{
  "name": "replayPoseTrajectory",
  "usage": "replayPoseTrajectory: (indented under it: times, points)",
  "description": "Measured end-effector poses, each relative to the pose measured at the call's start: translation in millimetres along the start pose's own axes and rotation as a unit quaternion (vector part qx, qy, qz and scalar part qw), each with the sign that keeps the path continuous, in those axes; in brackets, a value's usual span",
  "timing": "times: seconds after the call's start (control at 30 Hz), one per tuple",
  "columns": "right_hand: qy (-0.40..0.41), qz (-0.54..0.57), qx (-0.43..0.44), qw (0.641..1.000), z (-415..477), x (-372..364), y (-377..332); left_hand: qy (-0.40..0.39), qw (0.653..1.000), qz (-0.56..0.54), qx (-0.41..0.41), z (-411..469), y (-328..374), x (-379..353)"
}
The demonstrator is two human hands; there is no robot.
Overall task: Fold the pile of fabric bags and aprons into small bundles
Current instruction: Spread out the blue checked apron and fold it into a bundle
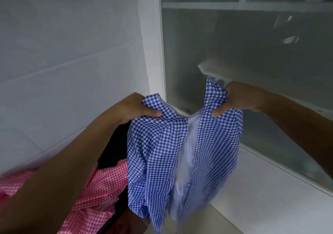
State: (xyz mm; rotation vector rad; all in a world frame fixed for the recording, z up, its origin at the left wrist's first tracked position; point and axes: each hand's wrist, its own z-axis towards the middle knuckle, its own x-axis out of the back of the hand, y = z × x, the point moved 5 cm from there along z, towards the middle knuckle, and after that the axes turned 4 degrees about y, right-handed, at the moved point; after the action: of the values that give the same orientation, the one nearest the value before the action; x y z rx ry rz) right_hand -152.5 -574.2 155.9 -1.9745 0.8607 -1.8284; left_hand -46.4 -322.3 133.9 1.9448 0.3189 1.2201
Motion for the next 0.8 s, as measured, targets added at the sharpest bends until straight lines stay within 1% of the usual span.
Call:
replayPoseTrajectory:
  times: [0.07, 0.1, 0.17, 0.23, 0.27, 0.33, 0.37, 0.4, 0.43, 0.47, 0.5, 0.53, 0.6, 0.63, 0.67, 0.7, 0.73, 0.77, 0.8]
  points:
    - [-0.034, 0.059, 0.013, 0.998, -2, -13, -5, 0.029, 0.998, -0.051, -0.018, -1, 3, -5]
    - [-0.049, 0.106, 0.023, 0.993, -1, -20, -7, 0.042, 0.996, -0.073, -0.029, -2, 6, -9]
    - [-0.045, 0.186, 0.033, 0.981, 3, -33, -9, 0.059, 0.992, -0.099, -0.060, -4, 14, -17]
    - [-0.052, 0.219, 0.060, 0.972, 3, -48, -20, 0.056, 0.986, -0.108, -0.110, -7, 24, -25]
    - [-0.071, 0.218, 0.076, 0.970, 4, -56, -27, 0.051, 0.984, -0.104, -0.138, -9, 29, -29]
    - [-0.119, 0.174, 0.098, 0.973, 2, -72, -44, 0.041, 0.980, -0.091, -0.174, -14, 37, -36]
    - [-0.130, 0.139, 0.097, 0.977, 3, -77, -48, 0.035, 0.977, -0.092, -0.187, -16, 42, -39]
    - [-0.123, 0.102, 0.092, 0.983, 5, -80, -50, 0.037, 0.976, -0.091, -0.193, -17, 44, -40]
    - [-0.114, 0.063, 0.089, 0.987, 8, -80, -51, 0.045, 0.977, -0.085, -0.191, -18, 45, -40]
    - [-0.117, 0.028, 0.091, 0.989, 10, -81, -54, 0.057, 0.980, -0.063, -0.179, -19, 42, -38]
    - [-0.127, 0.010, 0.098, 0.987, 11, -79, -56, 0.053, 0.985, -0.031, -0.162, -18, 36, -38]
    - [-0.138, 0.008, 0.111, 0.984, 9, -76, -60, 0.023, 0.990, -0.005, -0.139, -19, 27, -40]
    - [-0.156, 0.069, 0.117, 0.978, 4, -66, -70, -0.096, 0.988, -0.010, -0.116, -22, 2, -58]
    - [-0.155, 0.106, 0.110, 0.976, 5, -60, -73, -0.143, 0.982, -0.041, -0.115, -27, -10, -69]
    - [-0.145, 0.133, 0.103, 0.975, 4, -53, -76, -0.170, 0.975, -0.088, -0.112, -33, -20, -81]
    - [-0.137, 0.148, 0.105, 0.974, 6, -47, -77, -0.169, 0.969, -0.151, -0.101, -37, -30, -88]
    - [-0.128, 0.146, 0.112, 0.975, 6, -41, -80, -0.146, 0.959, -0.229, -0.085, -37, -37, -92]
    - [-0.128, 0.116, 0.125, 0.977, 8, -38, -81, -0.109, 0.942, -0.311, -0.064, -39, -44, -92]
    - [-0.134, 0.065, 0.141, 0.979, 8, -35, -82, -0.068, 0.923, -0.376, -0.044, -41, -48, -86]
